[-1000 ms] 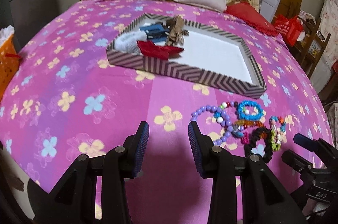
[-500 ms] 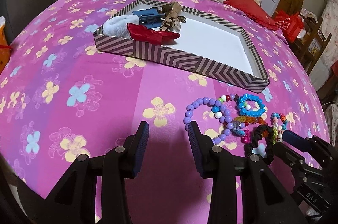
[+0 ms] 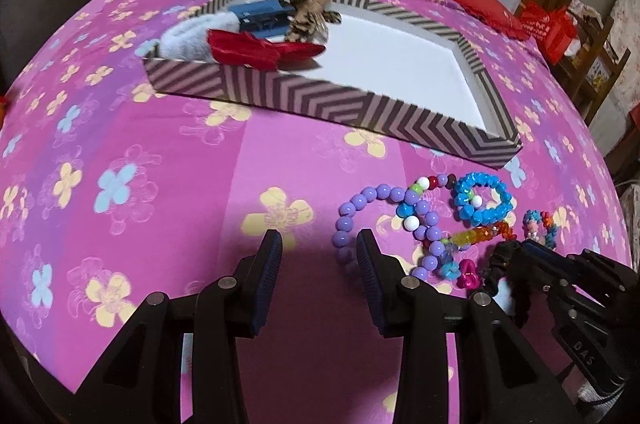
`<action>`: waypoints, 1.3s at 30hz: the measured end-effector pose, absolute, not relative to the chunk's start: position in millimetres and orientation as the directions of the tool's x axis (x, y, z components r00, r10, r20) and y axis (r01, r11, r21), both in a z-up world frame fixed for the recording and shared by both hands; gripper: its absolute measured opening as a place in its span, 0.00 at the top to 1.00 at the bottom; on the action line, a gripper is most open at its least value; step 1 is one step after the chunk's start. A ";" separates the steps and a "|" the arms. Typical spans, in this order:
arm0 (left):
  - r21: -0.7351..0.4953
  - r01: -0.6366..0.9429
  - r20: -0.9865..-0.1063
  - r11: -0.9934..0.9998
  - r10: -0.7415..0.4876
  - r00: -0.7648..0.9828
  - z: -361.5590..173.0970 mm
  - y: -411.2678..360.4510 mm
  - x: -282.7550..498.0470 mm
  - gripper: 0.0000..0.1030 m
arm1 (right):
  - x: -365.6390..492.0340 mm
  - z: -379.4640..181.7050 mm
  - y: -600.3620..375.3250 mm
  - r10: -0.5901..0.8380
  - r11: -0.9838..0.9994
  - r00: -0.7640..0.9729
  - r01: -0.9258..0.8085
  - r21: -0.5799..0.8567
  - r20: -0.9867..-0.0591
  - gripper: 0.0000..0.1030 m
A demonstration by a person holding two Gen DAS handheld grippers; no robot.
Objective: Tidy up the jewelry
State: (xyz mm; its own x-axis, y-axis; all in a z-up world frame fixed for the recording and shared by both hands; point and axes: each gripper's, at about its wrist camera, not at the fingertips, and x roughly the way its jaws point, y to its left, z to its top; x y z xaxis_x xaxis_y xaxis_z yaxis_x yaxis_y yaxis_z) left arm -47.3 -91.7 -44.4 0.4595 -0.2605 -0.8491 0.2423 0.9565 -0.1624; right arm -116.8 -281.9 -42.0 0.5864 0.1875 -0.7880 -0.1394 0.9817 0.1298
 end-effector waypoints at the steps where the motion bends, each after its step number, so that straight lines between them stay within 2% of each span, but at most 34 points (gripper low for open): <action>1: -0.164 0.242 -0.845 0.956 -0.263 0.466 -44.0 -91.9 -46.9 0.62 | -117.1 -41.9 -281.9 0.190 0.981 0.587 -0.141 0.132 -0.787 0.89; 4: -0.196 0.246 -0.842 0.949 -0.292 0.454 -44.2 -93.4 -44.3 0.65 | -119.1 -39.5 -282.7 0.197 0.980 0.591 -0.142 0.139 -0.782 0.89; 5: -0.207 0.255 -0.839 0.944 -0.305 0.450 -44.3 -93.9 -43.9 0.70 | -119.9 -37.8 -283.0 0.201 0.979 0.594 -0.143 0.144 -0.779 0.89; 6: -0.207 0.261 -0.839 0.943 -0.308 0.448 -44.4 -94.9 -43.6 0.84 | -121.6 -34.3 -283.4 0.211 0.977 0.600 -0.145 0.154 -0.772 0.89; 7: -0.201 0.269 -0.842 0.942 -0.307 0.443 -45.4 -96.1 -43.5 0.90 | -122.9 -31.0 -283.9 0.217 0.976 0.605 -0.148 0.161 -0.766 0.89; 18: -0.242 0.323 -0.782 0.915 -0.381 0.493 -2.7 -77.5 -43.2 0.91 | -131.1 16.4 -283.4 0.255 0.967 0.671 -0.182 0.178 -0.697 0.90; 30: -0.160 0.347 -0.736 0.924 -0.347 0.582 50.0 -74.9 -35.2 0.91 | -116.1 41.1 -286.0 0.248 0.969 0.715 -0.184 0.166 -0.653 0.89; 39: -0.107 0.365 -0.706 0.925 -0.329 0.627 70.8 -105.0 -16.2 0.91 | -90.1 52.4 -293.6 0.220 0.976 0.730 -0.170 0.140 -0.647 0.90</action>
